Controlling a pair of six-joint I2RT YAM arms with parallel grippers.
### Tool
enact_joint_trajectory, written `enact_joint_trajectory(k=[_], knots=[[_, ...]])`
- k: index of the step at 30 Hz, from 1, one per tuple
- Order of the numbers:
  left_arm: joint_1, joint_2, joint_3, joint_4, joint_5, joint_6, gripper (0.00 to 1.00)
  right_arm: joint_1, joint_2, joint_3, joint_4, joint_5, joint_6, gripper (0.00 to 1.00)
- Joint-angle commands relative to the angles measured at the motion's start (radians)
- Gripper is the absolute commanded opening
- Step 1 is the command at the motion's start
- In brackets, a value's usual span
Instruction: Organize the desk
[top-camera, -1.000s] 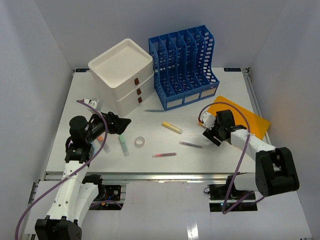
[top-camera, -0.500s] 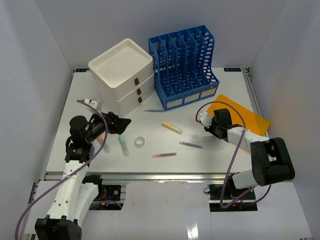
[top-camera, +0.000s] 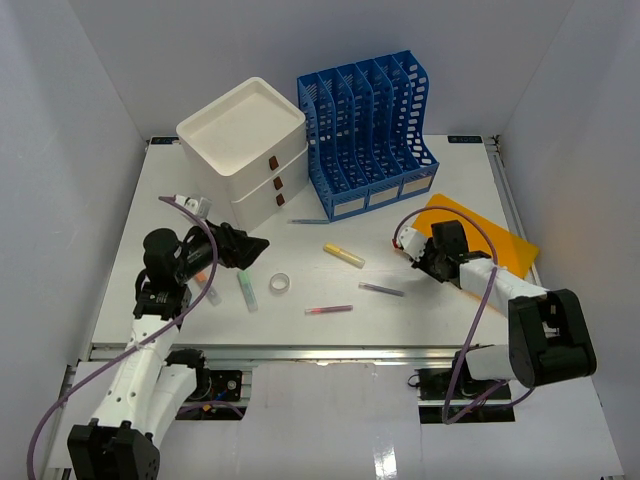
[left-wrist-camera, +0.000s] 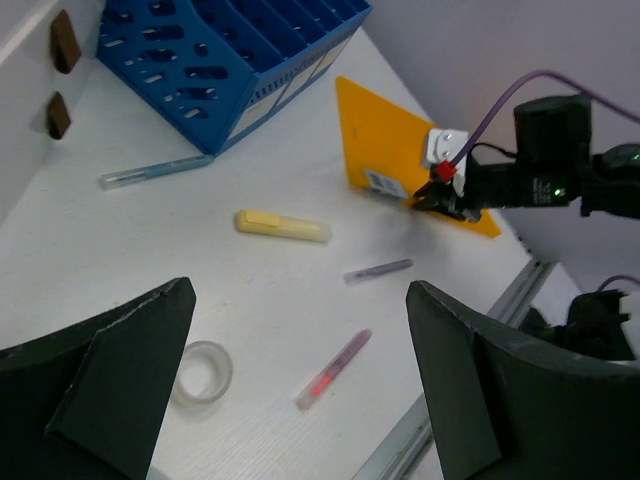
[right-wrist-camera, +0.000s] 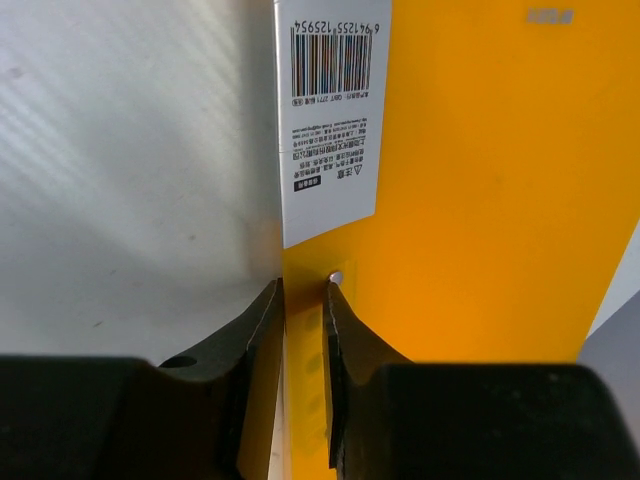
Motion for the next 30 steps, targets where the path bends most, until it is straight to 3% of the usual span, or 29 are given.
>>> enact_joint_trajectory(k=[1, 4, 8, 15, 21, 30], knots=[[-0.127, 0.049, -0.025, 0.121, -0.003, -0.214, 0.98, 0.000, -0.142, -0.002, -0.164, -0.114, 0.021, 0.11], [-0.290, 0.113, -0.017, 0.165, -0.136, -0.298, 0.98, 0.000, -0.221, 0.007, -0.208, -0.145, 0.013, 0.10], [-0.428, 0.237, 0.021, 0.237, -0.270, -0.466, 0.96, 0.000, -0.281, 0.013, -0.234, -0.184, 0.000, 0.10], [-0.633, 0.584, 0.247, 0.249, -0.432, -0.610, 0.95, 0.000, -0.350, 0.035, -0.288, -0.230, -0.026, 0.09], [-0.689, 0.848, 0.420, 0.236, -0.475, -0.696, 0.96, 0.000, -0.439, 0.070, -0.355, -0.295, -0.050, 0.09], [-0.739, 1.050, 0.597, 0.220, -0.472, -0.740, 0.96, 0.000, -0.526, 0.119, -0.429, -0.377, -0.062, 0.09]])
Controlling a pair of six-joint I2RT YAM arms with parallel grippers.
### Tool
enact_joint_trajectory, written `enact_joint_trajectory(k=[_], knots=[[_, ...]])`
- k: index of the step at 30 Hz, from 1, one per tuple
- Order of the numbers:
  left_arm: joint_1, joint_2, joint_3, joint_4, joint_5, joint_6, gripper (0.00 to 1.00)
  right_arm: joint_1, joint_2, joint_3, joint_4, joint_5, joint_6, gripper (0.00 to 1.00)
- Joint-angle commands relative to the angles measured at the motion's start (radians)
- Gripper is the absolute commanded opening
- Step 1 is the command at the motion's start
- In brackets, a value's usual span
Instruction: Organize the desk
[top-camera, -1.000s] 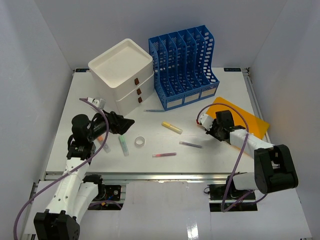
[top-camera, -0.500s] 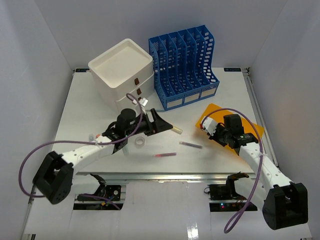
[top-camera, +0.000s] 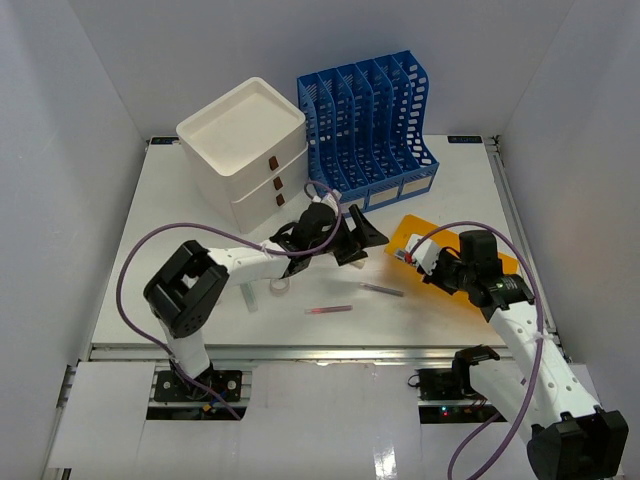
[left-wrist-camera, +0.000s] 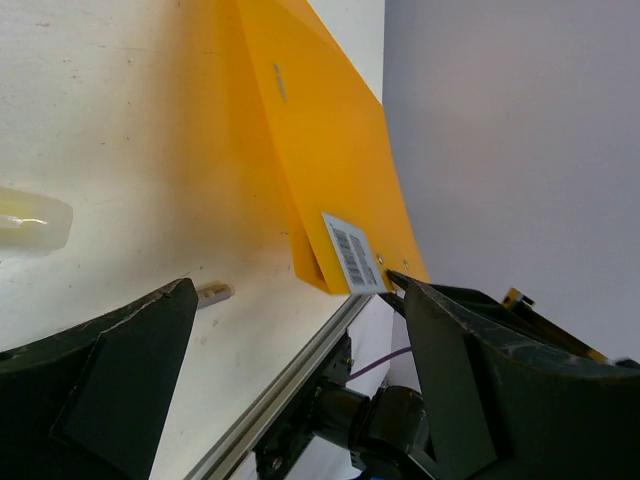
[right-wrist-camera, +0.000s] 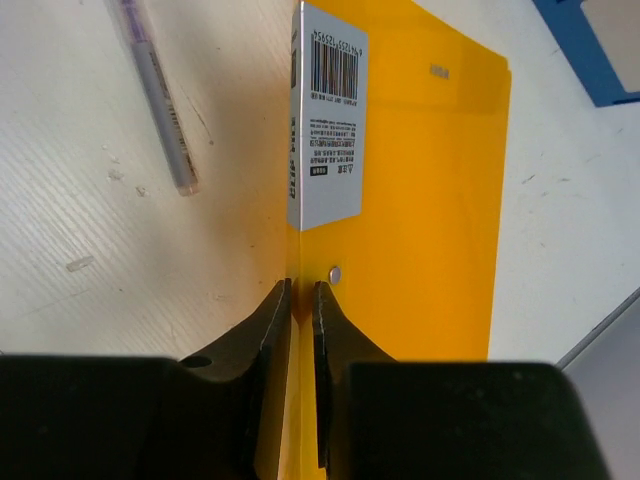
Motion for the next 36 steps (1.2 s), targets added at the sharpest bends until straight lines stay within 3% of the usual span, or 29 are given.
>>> enact_joint_trajectory(k=[1, 10, 13, 20, 26, 28, 32, 36], knots=[[-0.030, 0.048, 0.106, -0.013, -0.008, -0.043, 0.96, 0.000, -0.031, 0.059, -0.052, -0.087, -0.017, 0.09], [-0.056, 0.163, 0.222, -0.016, 0.023, -0.083, 0.95, 0.002, -0.070, 0.063, -0.097, -0.149, -0.042, 0.08], [-0.066, 0.193, 0.247, -0.014, 0.052, -0.103, 0.91, 0.002, -0.088, 0.083, -0.101, -0.163, -0.042, 0.08], [-0.075, 0.234, 0.254, 0.054, 0.123, -0.141, 0.69, 0.002, -0.080, 0.091, -0.113, -0.191, -0.048, 0.08], [-0.075, 0.242, 0.280, 0.097, 0.176, -0.151, 0.42, 0.002, -0.083, 0.080, -0.117, -0.206, -0.054, 0.09], [-0.075, 0.239, 0.289, 0.106, 0.186, -0.156, 0.26, 0.002, -0.082, 0.076, -0.118, -0.206, -0.057, 0.09], [-0.075, 0.224, 0.299, 0.111, 0.200, -0.157, 0.05, 0.002, -0.084, 0.071, -0.117, -0.205, -0.052, 0.09], [-0.075, 0.210, 0.299, 0.108, 0.198, -0.155, 0.00, 0.002, -0.090, 0.076, -0.120, -0.181, -0.044, 0.10]])
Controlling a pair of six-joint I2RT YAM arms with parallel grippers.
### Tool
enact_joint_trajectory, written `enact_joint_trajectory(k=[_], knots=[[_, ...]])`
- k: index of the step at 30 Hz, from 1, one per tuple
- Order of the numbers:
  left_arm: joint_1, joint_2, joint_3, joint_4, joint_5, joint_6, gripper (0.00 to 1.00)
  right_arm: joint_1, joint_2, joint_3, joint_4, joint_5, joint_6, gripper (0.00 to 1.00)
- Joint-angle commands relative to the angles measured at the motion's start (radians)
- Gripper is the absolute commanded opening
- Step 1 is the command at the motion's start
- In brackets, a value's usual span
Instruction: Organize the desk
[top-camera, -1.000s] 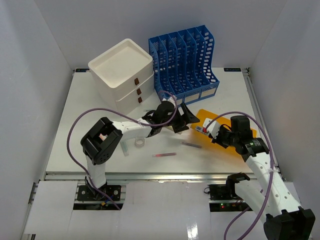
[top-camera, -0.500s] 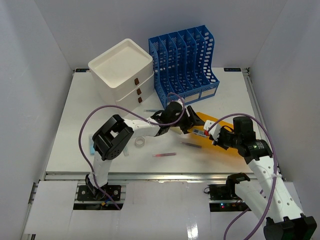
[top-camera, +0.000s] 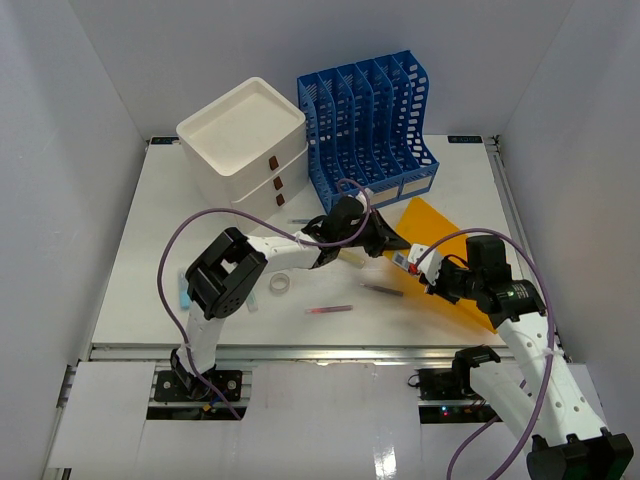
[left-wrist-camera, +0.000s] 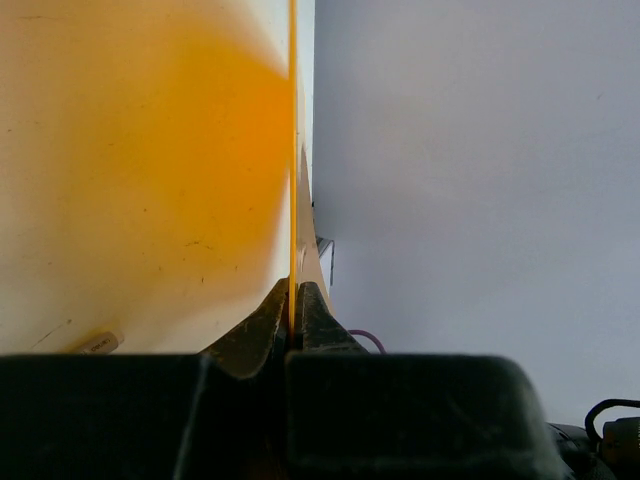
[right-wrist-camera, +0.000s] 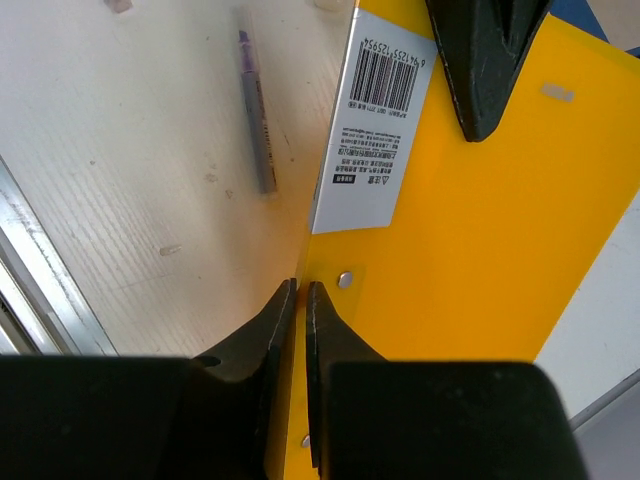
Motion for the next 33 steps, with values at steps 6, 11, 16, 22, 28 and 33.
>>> enact_joint_trajectory(k=[6, 11, 16, 22, 28, 33], knots=[[-0.022, -0.054, 0.050, 0.038, 0.064, -0.009, 0.00, 0.005, -0.015, 0.029, 0.057, -0.002, 0.007, 0.11], [-0.022, -0.095, 0.040, 0.030, 0.043, -0.019, 0.00, 0.005, -0.019, 0.034, 0.072, 0.046, 0.027, 0.21], [-0.034, -0.143, 0.034, -0.004, -0.041, -0.055, 0.00, 0.005, -0.032, 0.046, 0.085, 0.072, 0.061, 0.54], [-0.072, -0.168, 0.083, -0.101, -0.149, -0.113, 0.00, 0.008, -0.029, 0.094, 0.126, 0.107, 0.140, 0.97], [-0.105, -0.125, 0.271, -0.337, -0.222, -0.128, 0.00, 0.070, -0.016, 0.100, 0.189, 0.289, 0.189, 0.90], [-0.111, -0.103, 0.355, -0.417, -0.270, -0.141, 0.00, 0.150, 0.019, 0.071, 0.224, 0.510, 0.189, 0.91]])
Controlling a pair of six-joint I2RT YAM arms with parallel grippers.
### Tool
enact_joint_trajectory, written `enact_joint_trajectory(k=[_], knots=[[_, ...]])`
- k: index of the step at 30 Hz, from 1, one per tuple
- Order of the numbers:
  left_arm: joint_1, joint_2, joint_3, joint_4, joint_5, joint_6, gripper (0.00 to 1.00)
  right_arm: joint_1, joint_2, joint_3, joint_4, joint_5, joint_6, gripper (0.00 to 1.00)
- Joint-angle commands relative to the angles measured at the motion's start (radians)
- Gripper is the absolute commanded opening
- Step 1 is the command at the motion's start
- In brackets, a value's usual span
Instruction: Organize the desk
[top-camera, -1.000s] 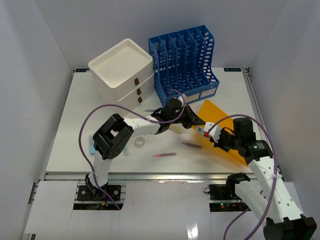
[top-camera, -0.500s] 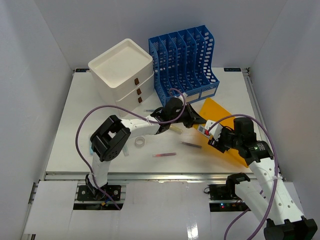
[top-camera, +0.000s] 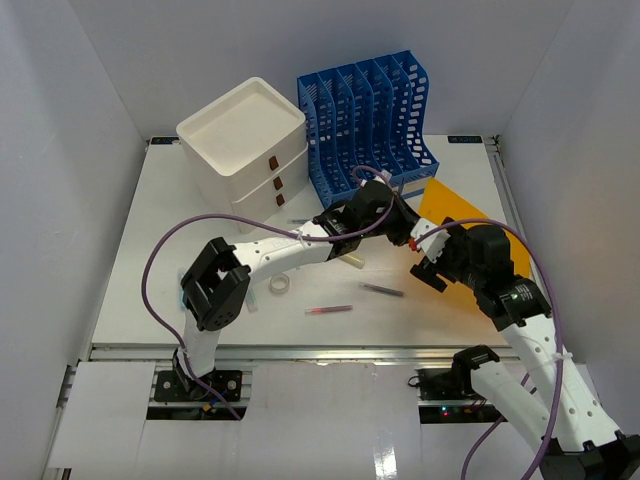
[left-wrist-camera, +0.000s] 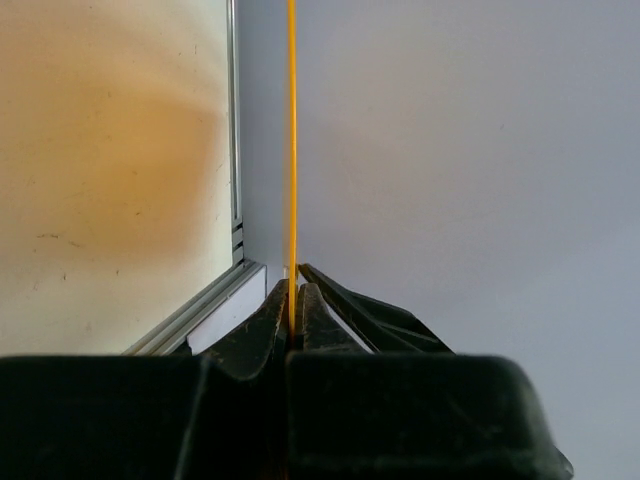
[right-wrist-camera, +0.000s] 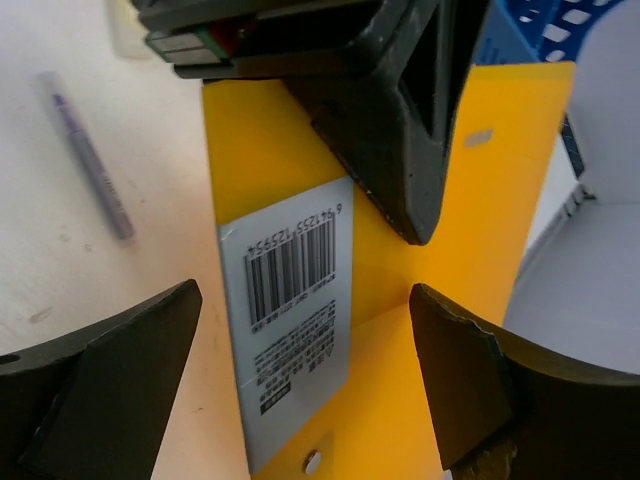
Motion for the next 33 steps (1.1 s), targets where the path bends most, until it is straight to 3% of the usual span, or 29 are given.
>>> enact_joint_trajectory(k=[1, 4, 12, 20, 23, 29, 33], knots=[[-0.005, -0.028, 0.098, -0.100, -0.072, -0.053, 0.00, 0.061, 0.022, -0.014, 0.080, 0.256, 0.026, 0.92], [-0.006, -0.027, 0.124, -0.134, -0.093, -0.048, 0.00, 0.067, 0.006, -0.048, 0.153, 0.369, -0.009, 1.00], [-0.008, -0.022, 0.139, -0.157, -0.102, -0.047, 0.00, 0.070, -0.008, -0.055, 0.189, 0.447, -0.059, 0.62], [-0.017, -0.001, 0.184, -0.166, -0.082, -0.031, 0.00, 0.070, -0.022, 0.000, 0.081, 0.342, -0.055, 0.24], [-0.017, -0.010, 0.203, -0.164, -0.084, -0.002, 0.18, 0.070, -0.037, 0.028, 0.039, 0.311, -0.053, 0.13], [-0.011, -0.066, 0.249, -0.200, -0.127, 0.099, 0.74, 0.067, -0.055, 0.121, -0.031, 0.219, -0.053, 0.08], [0.008, -0.125, 0.278, -0.213, -0.162, 0.211, 0.88, 0.065, -0.065, 0.195, -0.042, 0.180, -0.061, 0.08]])
